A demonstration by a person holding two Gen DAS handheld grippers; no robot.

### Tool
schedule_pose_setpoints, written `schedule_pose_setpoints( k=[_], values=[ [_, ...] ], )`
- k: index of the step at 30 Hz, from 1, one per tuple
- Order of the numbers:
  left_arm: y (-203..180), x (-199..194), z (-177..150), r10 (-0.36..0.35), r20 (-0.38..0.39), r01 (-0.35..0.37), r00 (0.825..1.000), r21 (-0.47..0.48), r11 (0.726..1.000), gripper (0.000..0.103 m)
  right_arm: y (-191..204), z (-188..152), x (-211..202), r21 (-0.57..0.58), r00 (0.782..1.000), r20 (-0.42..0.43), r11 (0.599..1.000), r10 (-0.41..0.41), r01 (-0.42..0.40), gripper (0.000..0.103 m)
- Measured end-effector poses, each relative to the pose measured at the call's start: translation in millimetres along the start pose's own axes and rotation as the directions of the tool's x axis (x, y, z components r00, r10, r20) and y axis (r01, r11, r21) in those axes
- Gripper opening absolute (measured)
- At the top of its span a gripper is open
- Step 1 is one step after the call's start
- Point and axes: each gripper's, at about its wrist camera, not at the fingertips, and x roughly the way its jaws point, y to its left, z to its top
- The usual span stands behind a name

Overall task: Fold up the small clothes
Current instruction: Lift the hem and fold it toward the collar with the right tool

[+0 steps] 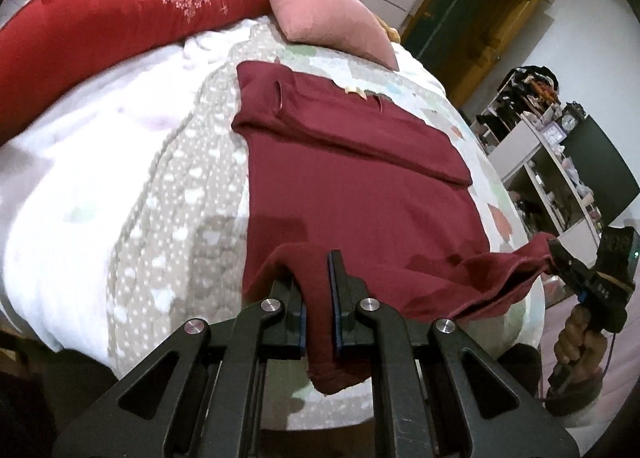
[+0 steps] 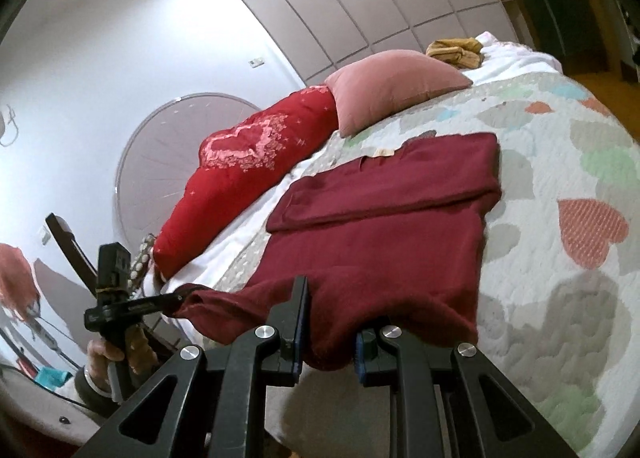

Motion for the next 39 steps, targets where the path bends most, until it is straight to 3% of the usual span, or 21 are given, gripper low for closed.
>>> schedule_pose_setpoints(
  k=[19, 39],
  values=[
    [-6, 28, 50, 0.062, 0.051, -0.065, 0.997, 0.057, 0.996, 0.008, -21, 40, 30, 0.019, 0.994, 0.047, 0.995, -0.095, 0.095, 0.016],
    [-16, 65, 107, 0.114, 0.093, -0.123, 0.989, 0.098, 0.988, 0.008, -24, 84, 60, -0.051, 0.979, 0.066, 0.979, -0.194, 0.198, 0.015]
  ],
)
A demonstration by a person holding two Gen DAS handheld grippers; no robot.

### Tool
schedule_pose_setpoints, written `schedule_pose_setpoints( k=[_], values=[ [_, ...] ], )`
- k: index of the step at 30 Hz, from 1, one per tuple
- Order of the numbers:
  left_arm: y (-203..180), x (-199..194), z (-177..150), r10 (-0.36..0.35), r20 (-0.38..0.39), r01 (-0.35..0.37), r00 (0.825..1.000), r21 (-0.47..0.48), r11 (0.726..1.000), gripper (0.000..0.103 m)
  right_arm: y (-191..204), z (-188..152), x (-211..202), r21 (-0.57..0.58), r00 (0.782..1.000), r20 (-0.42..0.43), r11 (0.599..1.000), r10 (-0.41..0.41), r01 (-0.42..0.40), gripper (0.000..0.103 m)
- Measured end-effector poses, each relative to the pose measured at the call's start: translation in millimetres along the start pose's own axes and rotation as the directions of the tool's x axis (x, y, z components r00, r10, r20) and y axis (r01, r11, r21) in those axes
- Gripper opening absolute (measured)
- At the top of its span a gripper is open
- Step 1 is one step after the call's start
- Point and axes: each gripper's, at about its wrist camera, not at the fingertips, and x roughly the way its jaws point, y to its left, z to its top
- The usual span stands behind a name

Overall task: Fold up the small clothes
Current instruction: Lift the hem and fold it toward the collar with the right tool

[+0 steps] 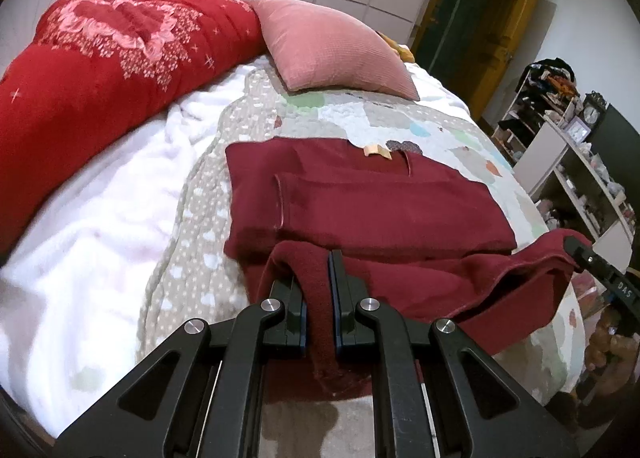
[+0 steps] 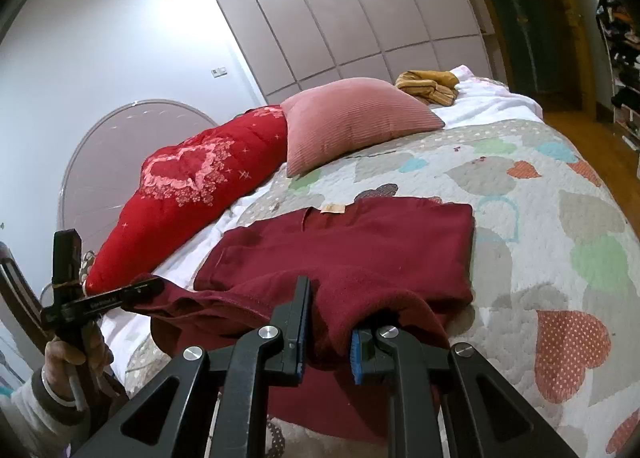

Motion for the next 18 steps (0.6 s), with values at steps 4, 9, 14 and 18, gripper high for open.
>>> schedule_pose_setpoints(
  k=[4, 9, 14, 18],
  values=[
    [-5, 7, 13, 0.011, 0.006, -0.011, 1.0, 0.014, 1.0, 0.008, -3, 8, 7, -0.011, 1.0, -0.004, 1.0, -0.026, 0.026, 0.015],
    [-12, 14, 26, 0.023, 0.023, -0.024, 0.999, 0.03, 0.999, 0.008, -6, 20, 13, -0.037, 0.998, -0.009, 0.998, -0.056, 0.055, 0.015],
    [-13, 22, 37, 0.03, 0.031, -0.031, 0.999, 0.019, 0.999, 0.008, -8, 34, 23, -0.058, 0.997, -0.008, 0.995, -0.077, 0.076, 0.015],
    [-14, 30, 46, 0.039, 0.034, -0.04, 0.999, 0.015, 0.999, 0.008, -11, 45, 34, -0.066, 0.996, -0.012, 0.994, -0.094, 0.093, 0.015]
  ],
)
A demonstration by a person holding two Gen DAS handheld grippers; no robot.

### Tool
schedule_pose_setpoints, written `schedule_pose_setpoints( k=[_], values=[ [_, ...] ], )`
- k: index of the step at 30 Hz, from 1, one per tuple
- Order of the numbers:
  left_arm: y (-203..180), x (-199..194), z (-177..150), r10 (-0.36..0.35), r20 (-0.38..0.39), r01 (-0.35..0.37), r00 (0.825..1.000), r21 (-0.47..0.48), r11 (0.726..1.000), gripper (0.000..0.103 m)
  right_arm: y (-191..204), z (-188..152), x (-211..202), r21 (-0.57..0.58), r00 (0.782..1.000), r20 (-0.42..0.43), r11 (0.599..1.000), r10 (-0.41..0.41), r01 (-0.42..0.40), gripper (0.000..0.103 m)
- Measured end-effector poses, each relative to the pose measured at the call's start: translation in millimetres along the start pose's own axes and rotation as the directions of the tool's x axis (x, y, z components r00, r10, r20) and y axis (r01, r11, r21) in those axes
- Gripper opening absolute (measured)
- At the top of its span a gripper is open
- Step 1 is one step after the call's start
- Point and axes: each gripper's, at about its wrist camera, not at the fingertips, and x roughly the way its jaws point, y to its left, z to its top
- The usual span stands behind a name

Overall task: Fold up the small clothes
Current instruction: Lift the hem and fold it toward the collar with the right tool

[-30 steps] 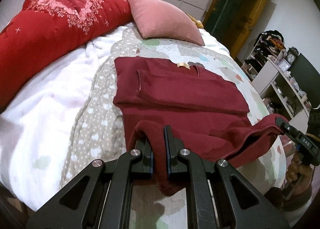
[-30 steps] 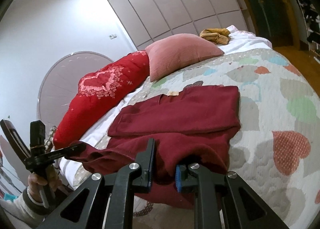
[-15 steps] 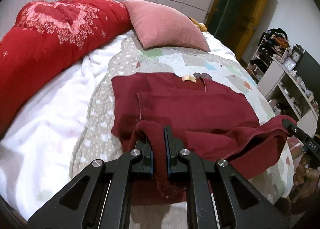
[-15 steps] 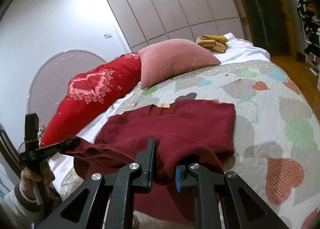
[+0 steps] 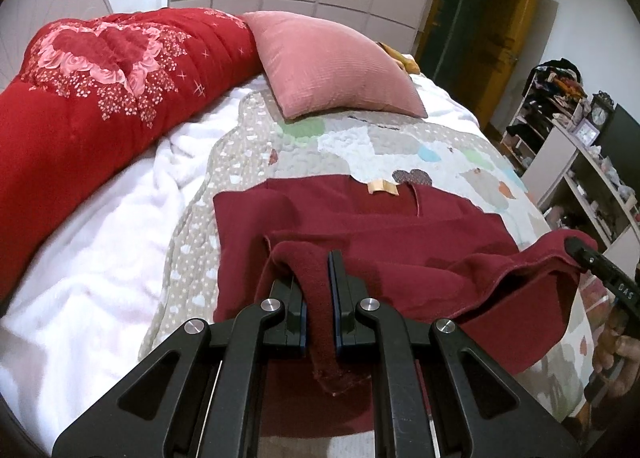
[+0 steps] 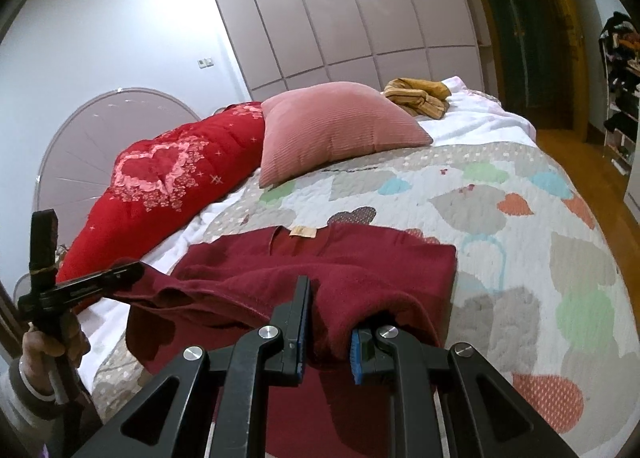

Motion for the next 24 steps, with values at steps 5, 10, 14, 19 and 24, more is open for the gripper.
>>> schedule_pose_setpoints(
  k=[5, 10, 14, 19, 24],
  values=[
    [0, 13, 13, 0.016, -0.001, -0.016, 1.0, 0.004, 1.0, 0.008, -4, 12, 18, -0.013, 1.0, -0.011, 1.0, -0.026, 0.025, 0.015],
    [-2, 31, 30, 0.035, -0.009, -0.035, 0.999, 0.014, 0.999, 0.008, -12, 25, 37, -0.006, 0.999, -0.018, 0.999, -0.04, 0.04, 0.015],
    [-4, 50, 44, 0.045, -0.018, -0.045, 0.999, 0.015, 0.999, 0.008, -20, 34, 51, 0.004, 0.998, -0.019, 0.998, -0.058, 0.058, 0.015],
    [-4, 74, 53, 0.053, -0.045, -0.053, 0.998, -0.001, 0.999, 0.008, -33, 39, 71, 0.026, 0.997, -0.033, 0.997, -0.075, 0.076, 0.015],
    [-5, 95, 53, 0.071, -0.069, -0.071, 0.995, 0.009, 0.997, 0.008, -45, 40, 88, 0.057, 0.996, -0.055, 0.995, -0.073, 0.076, 0.015]
  ],
)
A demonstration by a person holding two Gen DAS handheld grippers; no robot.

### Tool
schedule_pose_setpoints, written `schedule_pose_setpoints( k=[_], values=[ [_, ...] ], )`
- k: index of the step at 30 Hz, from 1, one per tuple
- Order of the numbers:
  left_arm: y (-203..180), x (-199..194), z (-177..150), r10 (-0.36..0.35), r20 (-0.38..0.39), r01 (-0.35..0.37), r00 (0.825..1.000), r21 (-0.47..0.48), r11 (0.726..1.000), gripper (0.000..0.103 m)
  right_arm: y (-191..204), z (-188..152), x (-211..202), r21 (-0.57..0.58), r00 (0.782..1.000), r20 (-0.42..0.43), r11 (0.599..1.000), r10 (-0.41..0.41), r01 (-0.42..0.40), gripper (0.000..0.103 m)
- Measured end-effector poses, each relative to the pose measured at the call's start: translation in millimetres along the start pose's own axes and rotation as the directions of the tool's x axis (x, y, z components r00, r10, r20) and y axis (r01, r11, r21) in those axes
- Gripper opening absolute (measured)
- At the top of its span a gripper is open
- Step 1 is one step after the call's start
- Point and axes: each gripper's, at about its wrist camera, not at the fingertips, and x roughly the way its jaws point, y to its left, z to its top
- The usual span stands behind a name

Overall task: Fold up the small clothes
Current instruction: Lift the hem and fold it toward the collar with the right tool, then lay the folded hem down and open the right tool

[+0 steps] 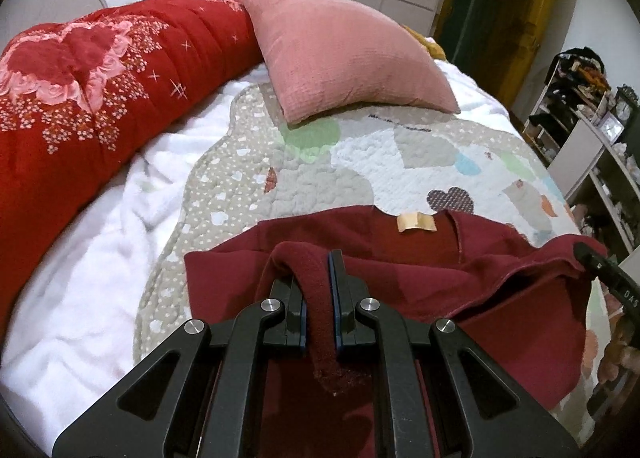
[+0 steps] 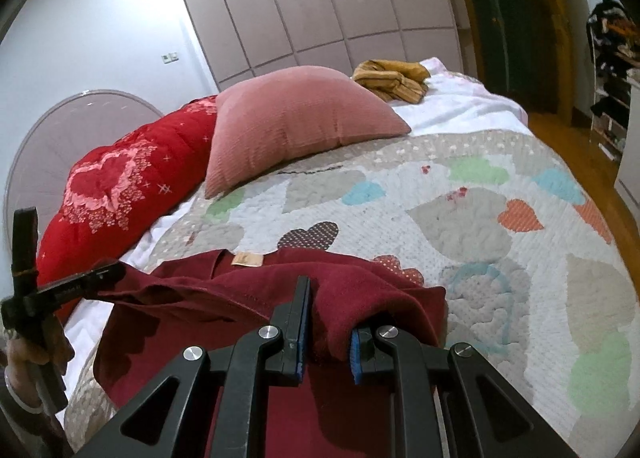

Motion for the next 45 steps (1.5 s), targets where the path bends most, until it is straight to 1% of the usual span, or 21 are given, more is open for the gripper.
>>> schedule_pose_setpoints(
  k=[7, 15, 21, 24, 26, 29, 30, 31, 34, 36, 38, 42, 44, 45],
  values=[
    [4, 27, 2, 0.01, -0.043, -0.012, 0.999, -0.029, 0.999, 0.008, -14, -4, 26, 0.034, 0.998, -0.057, 0.999, -0.001, 0.003, 0.015],
    [4, 42, 8, 0.023, -0.052, -0.025, 0.998, -0.031, 0.999, 0.008, -19, 4, 41, 0.053, 0.998, -0.062, 0.999, -0.003, 0.007, 0.015],
    [10, 56, 13, 0.018, -0.073, -0.023, 0.997, -0.07, 0.997, 0.008, -31, 9, 65, 0.109, 0.995, -0.103, 0.994, 0.011, 0.001, 0.015],
    [13, 63, 15, -0.001, -0.094, -0.006, 0.996, -0.082, 0.997, 0.008, -35, 8, 75, 0.125, 0.991, -0.132, 0.992, 0.01, 0.007, 0.015],
    [15, 67, 16, -0.019, -0.104, 0.01, 0.994, -0.088, 0.996, 0.008, -40, 7, 78, 0.153, 0.99, -0.14, 0.988, 0.024, -0.002, 0.015],
    [19, 68, 18, -0.055, -0.123, 0.041, 0.991, -0.107, 0.993, 0.01, -47, 9, 76, 0.206, 0.99, -0.124, 0.977, 0.072, -0.045, 0.017],
    [22, 67, 20, -0.078, -0.132, 0.062, 0.988, -0.121, 0.991, 0.013, -50, 11, 72, 0.22, 0.989, -0.114, 0.973, 0.09, -0.063, 0.017],
    [23, 67, 22, -0.094, -0.138, 0.076, 0.986, -0.13, 0.989, 0.015, -49, 13, 69, 0.227, 0.989, -0.105, 0.971, 0.099, -0.074, 0.017],
    [25, 63, 28, -0.122, -0.152, 0.101, 0.981, -0.135, 0.986, 0.016, -46, 21, 59, 0.221, 0.99, -0.083, 0.971, 0.116, -0.095, 0.018],
    [24, 59, 32, -0.13, -0.155, 0.111, 0.979, -0.127, 0.986, 0.016, -41, 25, 54, 0.206, 0.989, -0.083, 0.973, 0.119, -0.1, 0.021],
    [22, 54, 36, -0.148, -0.15, 0.13, 0.978, -0.122, 0.984, 0.02, -39, 27, 52, 0.204, 0.988, -0.086, 0.973, 0.125, -0.105, 0.023],
    [24, 52, 41, -0.187, -0.149, 0.166, 0.971, -0.143, 0.976, 0.032, -45, 27, 49, 0.241, 0.981, -0.101, 0.961, 0.164, -0.135, 0.03],
    [28, 53, 43, -0.198, -0.148, 0.174, 0.969, -0.161, 0.971, 0.033, -48, 26, 47, 0.244, 0.979, -0.113, 0.96, 0.167, -0.136, 0.031],
    [30, 53, 44, -0.207, -0.152, 0.181, 0.966, -0.174, 0.968, 0.033, -49, 26, 45, 0.24, 0.981, -0.116, 0.963, 0.155, -0.124, 0.039]
  ],
)
